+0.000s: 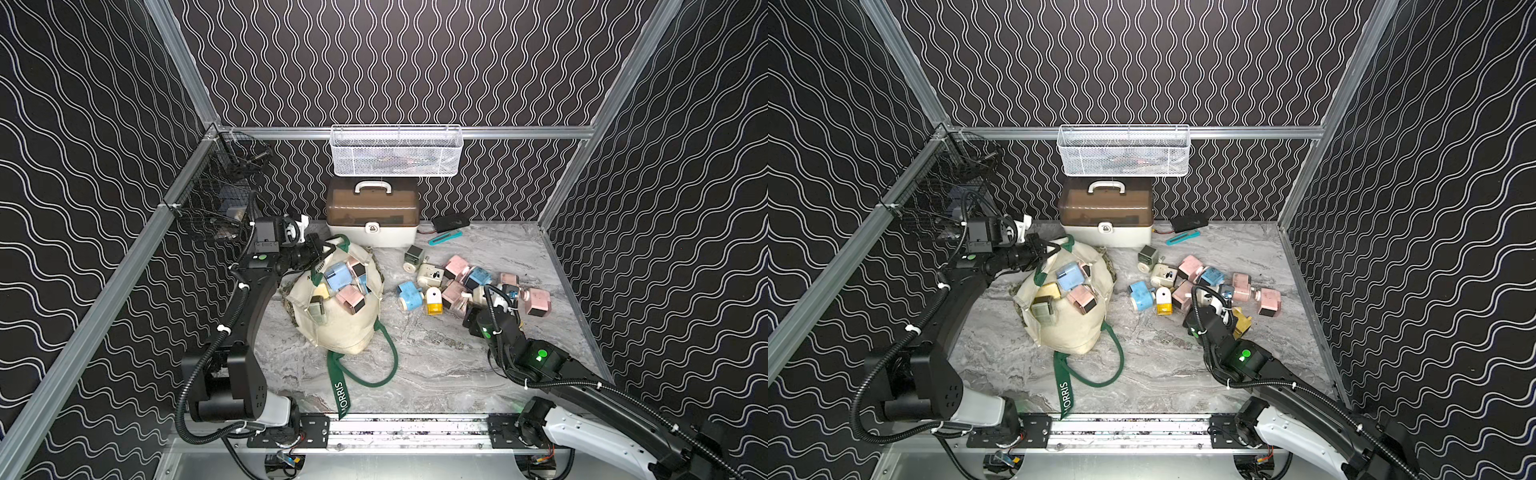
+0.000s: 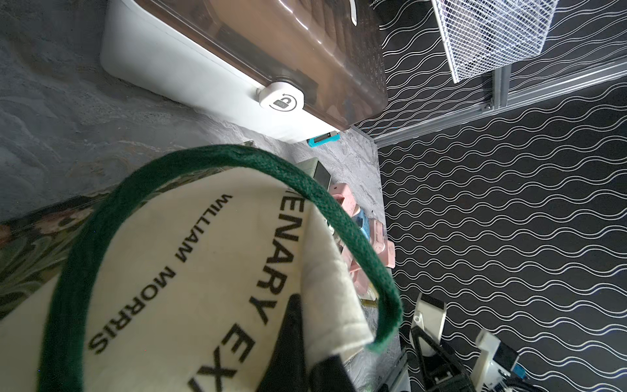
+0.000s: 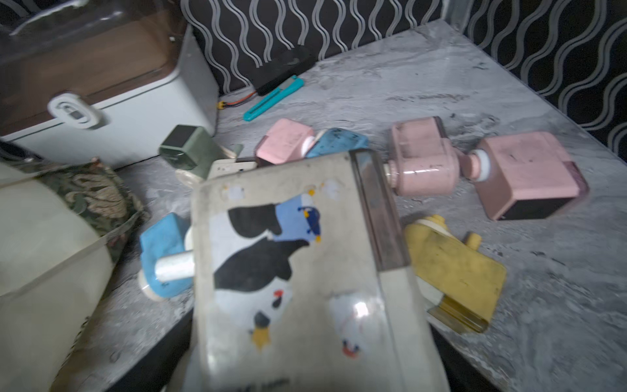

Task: Take out the pencil sharpeners from the tote bags
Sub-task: Place the pencil sharpener at the center of the board.

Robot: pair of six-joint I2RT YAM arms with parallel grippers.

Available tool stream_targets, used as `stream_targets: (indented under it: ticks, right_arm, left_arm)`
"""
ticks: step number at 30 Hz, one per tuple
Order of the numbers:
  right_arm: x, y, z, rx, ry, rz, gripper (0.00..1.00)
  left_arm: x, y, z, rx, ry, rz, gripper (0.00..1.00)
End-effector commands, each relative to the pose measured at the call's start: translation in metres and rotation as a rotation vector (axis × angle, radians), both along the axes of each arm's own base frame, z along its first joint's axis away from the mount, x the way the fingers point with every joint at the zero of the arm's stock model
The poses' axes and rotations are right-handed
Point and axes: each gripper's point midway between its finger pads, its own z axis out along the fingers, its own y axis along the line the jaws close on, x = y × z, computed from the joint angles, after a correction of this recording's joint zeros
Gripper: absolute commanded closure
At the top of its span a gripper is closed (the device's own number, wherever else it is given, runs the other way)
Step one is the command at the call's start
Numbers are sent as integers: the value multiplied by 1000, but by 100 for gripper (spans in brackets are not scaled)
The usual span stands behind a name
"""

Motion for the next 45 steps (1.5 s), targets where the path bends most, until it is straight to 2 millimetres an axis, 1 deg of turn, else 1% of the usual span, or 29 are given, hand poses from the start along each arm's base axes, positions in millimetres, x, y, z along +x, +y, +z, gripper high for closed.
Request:
stream_targets:
  ticks: [1, 11, 18, 22, 29, 34, 39, 45]
  right_arm:
    - [3, -23, -3, 62, -40, -149, 31]
    - [-2, -88, -54, 182, -24, -434, 32]
    - [-9, -122, -87, 261, 8, -584, 32]
    - [-12, -137, -102, 302, 30, -649, 32]
    - [-16, -152, -115, 358, 63, -717, 31]
    - [-17, -160, -126, 406, 112, -753, 29]
    - [-15, -162, -132, 422, 152, -759, 27]
    - [-14, -161, -133, 429, 154, -751, 21]
  left_arm:
    - [5, -1, 12, -12, -52, -8, 100]
    - [5, -1, 11, -15, -47, -9, 100]
    - [5, -1, 12, -15, -49, -8, 100]
    - [5, -2, 12, -17, -49, -11, 100]
    - [4, -2, 12, -17, -48, -12, 100]
    - [4, -1, 12, -17, -49, -10, 100]
    - [4, -2, 12, -18, -50, -13, 100]
    - [4, -2, 12, -20, -50, -12, 100]
